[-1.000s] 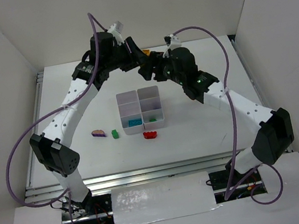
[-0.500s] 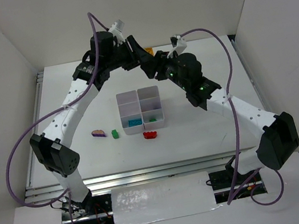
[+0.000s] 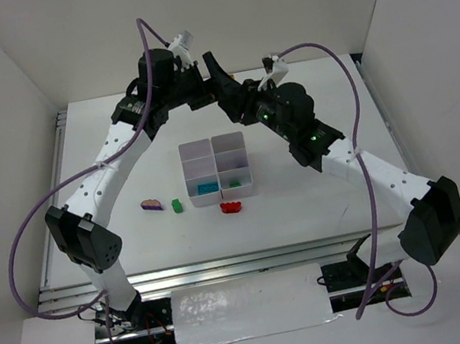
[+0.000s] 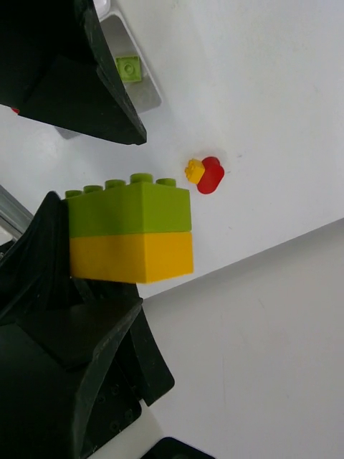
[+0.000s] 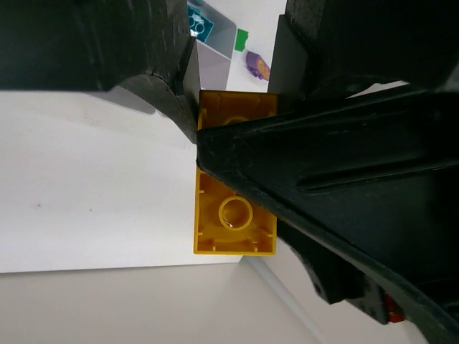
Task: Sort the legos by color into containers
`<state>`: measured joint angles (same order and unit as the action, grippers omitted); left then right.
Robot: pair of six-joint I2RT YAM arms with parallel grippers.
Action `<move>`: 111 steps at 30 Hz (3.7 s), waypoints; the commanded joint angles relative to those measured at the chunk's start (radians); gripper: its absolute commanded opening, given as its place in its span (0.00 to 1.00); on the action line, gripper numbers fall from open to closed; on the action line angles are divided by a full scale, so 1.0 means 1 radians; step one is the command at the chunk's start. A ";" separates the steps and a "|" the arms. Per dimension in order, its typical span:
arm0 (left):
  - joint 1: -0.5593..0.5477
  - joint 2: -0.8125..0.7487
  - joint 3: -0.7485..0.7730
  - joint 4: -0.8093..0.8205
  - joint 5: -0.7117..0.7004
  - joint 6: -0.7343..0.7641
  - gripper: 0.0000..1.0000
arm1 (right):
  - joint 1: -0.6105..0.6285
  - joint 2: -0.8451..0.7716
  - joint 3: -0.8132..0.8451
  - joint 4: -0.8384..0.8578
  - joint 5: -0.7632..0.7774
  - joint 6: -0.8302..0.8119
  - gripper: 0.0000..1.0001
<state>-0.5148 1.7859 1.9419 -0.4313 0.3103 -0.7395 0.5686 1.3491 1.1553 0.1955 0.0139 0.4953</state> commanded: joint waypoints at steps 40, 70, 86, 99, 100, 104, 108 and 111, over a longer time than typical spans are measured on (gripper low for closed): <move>0.139 -0.088 -0.287 1.069 0.825 -0.385 0.99 | -0.294 -0.061 -0.002 0.283 -0.919 0.423 0.00; 0.111 -0.086 -0.221 0.608 0.892 -0.005 0.00 | -0.345 -0.054 0.096 0.116 -1.028 0.183 0.89; 0.088 -0.094 -0.207 0.503 0.854 0.092 0.00 | -0.335 -0.039 0.057 0.259 -1.074 0.278 0.59; 0.094 -0.079 -0.190 0.574 0.859 0.026 0.00 | -0.335 -0.044 0.015 0.193 -1.042 0.201 0.00; 0.094 -0.079 -0.190 0.566 0.859 0.029 0.00 | -0.337 -0.041 0.011 0.190 -1.039 0.201 0.00; 0.107 -0.080 -0.198 0.496 0.854 0.084 0.00 | -0.367 -0.051 0.003 0.185 -1.029 0.206 0.00; 0.119 -0.068 -0.189 0.309 0.771 0.239 0.00 | -0.427 -0.074 -0.016 0.156 -0.988 0.198 0.00; 0.119 -0.042 -0.175 0.232 0.727 0.325 0.00 | -0.446 -0.090 -0.028 0.073 -0.928 0.155 0.00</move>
<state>-0.4145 1.7218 1.7126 -0.1120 1.0954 -0.5442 0.1604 1.3079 1.1400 0.3405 -0.9810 0.7078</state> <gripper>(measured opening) 0.479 0.423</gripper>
